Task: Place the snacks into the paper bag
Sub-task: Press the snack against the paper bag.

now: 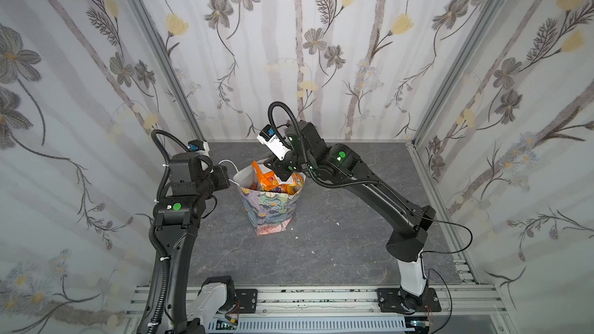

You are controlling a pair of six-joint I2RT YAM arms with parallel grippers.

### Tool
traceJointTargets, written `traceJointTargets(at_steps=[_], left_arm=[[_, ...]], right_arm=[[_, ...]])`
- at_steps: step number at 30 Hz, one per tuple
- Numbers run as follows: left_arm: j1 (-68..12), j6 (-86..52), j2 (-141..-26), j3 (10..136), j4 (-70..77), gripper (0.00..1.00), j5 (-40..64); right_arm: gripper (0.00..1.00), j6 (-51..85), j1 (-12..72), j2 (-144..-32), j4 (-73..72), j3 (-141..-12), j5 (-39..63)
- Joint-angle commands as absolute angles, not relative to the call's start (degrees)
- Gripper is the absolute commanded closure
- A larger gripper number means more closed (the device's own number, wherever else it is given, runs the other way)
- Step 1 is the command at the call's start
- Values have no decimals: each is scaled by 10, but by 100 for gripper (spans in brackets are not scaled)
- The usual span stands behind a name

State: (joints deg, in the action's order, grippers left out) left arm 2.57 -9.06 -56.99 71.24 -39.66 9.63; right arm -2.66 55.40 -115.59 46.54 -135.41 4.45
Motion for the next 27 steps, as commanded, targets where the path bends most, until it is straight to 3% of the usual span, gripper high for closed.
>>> traceJointTargets(at_steps=[1,4,12,17,27], left_arm=[[26,-91,-570,713,-386,75,93],[26,-90,-569,712,-383,77,94],[26,-90,-572,711,-381,85,106],[26,-91,-570,714,-383,100,108],[26,-92,-568,722,-389,100,106]], right_arm=[[81,-45,550,-1173,516,-1354,45],[89,-46,550,-1180,519,-1350,22],[93,-77,549,-1193,529,-1327,21],[97,-91,547,-1210,497,-1317,7],[94,-108,548,-1241,471,-1321,99]])
